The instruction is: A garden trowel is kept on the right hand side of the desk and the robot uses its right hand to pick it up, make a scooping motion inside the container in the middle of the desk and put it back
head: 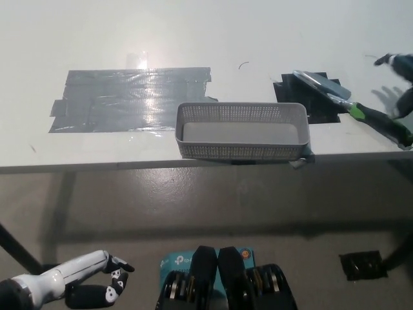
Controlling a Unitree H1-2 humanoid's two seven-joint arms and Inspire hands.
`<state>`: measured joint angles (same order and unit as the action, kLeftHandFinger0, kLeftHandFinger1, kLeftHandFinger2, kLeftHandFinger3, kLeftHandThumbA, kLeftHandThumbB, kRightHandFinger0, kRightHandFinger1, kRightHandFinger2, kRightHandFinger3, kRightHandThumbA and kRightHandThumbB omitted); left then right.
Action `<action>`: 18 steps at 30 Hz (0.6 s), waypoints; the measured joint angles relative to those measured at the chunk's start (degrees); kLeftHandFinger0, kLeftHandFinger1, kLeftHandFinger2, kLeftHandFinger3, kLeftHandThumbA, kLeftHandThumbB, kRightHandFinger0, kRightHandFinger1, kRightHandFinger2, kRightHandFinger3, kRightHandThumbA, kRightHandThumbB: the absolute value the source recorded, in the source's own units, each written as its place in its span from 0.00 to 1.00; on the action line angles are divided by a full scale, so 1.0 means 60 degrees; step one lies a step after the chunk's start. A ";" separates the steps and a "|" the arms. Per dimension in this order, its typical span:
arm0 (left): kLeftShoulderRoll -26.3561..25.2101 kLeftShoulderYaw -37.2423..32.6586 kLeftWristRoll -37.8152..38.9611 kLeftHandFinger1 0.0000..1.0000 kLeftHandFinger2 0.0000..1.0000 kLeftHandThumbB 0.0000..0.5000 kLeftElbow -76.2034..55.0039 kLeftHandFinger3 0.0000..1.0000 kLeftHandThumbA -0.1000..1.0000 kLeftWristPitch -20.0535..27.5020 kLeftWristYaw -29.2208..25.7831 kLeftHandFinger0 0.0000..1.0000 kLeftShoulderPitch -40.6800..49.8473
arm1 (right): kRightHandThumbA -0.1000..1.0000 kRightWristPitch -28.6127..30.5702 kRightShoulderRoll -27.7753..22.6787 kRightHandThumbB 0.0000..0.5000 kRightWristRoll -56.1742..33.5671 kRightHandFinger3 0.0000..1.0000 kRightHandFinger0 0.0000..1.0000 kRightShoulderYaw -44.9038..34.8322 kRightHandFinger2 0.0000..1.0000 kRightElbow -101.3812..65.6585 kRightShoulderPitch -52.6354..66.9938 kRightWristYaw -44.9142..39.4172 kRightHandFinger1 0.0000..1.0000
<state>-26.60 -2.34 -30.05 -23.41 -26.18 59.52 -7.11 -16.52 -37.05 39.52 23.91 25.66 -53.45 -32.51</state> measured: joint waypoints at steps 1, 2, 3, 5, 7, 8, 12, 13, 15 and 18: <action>0.0000 0.0002 -0.0004 0.83 0.85 0.96 0.0003 1.00 1.00 0.0000 0.0001 1.00 0.0003 | 0.93 -0.0049 -0.0156 1.00 -0.0102 1.00 1.00 -0.0142 1.00 -0.0372 0.0081 -0.0142 1.00; 0.0000 0.0002 -0.0006 0.84 0.87 0.92 0.0004 1.00 1.00 0.0000 0.0002 1.00 0.0006 | 0.92 -0.0105 -0.0314 1.00 -0.0221 1.00 1.00 -0.0327 1.00 -0.0845 0.0190 -0.0305 1.00; 0.0000 -0.0001 -0.0006 0.84 0.87 0.92 0.0004 1.00 1.00 0.0001 0.0002 1.00 0.0004 | 0.89 -0.0123 -0.0423 1.00 -0.0336 1.00 1.00 -0.0503 1.00 -0.1214 0.0318 -0.0384 1.00; 0.0000 -0.0007 -0.0004 0.84 0.87 0.93 0.0005 1.00 1.00 0.0001 0.0002 1.00 0.0008 | 0.88 -0.0156 -0.0627 1.00 -0.0638 1.00 1.00 -0.0992 1.00 -0.2104 0.0753 -0.0541 1.00; 0.0000 -0.0006 -0.0002 0.85 0.87 0.95 0.0010 1.00 1.00 0.0002 0.0002 1.00 0.0011 | 0.69 -0.0188 -0.0716 0.89 -0.0887 1.00 1.00 -0.1344 1.00 -0.2695 0.1147 -0.0632 1.00; 0.0000 -0.0001 -0.0004 0.84 0.88 0.93 0.0014 1.00 1.00 0.0001 0.0003 1.00 0.0019 | 0.59 -0.0280 -0.0737 0.79 -0.1197 1.00 1.00 -0.1809 1.00 -0.3338 0.1661 -0.0735 1.00; 0.0003 0.0001 -0.0006 0.84 0.88 0.93 0.0019 1.00 1.00 0.0002 0.0006 1.00 0.0021 | 0.54 -0.0407 -0.0518 0.54 -0.1979 1.00 1.00 -0.3059 1.00 -0.4814 0.3267 -0.0767 1.00; 0.0003 0.0003 -0.0007 0.85 0.88 0.93 0.0021 1.00 1.00 0.0002 0.0005 1.00 0.0021 | 0.50 -0.0413 -0.0350 0.45 -0.2152 1.00 1.00 -0.3372 1.00 -0.5227 0.3812 -0.0744 1.00; 0.0003 0.0004 -0.0006 0.85 0.88 0.93 0.0024 1.00 1.00 0.0001 0.0006 1.00 0.0024 | 0.43 -0.0399 0.0113 0.43 -0.2544 1.00 1.00 -0.3869 1.00 -0.5915 0.4827 -0.0683 1.00; 0.0004 0.0005 -0.0005 0.85 0.88 0.94 0.0030 1.00 1.00 0.0002 0.0005 1.00 0.0022 | 0.40 -0.0337 0.0998 0.40 -0.3082 1.00 1.00 -0.4419 1.00 -0.6510 0.6168 -0.0542 1.00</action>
<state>-26.57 -2.31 -30.08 -23.23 -26.17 59.56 -6.98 -18.54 -31.07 21.03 -2.60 -13.41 -16.44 -35.77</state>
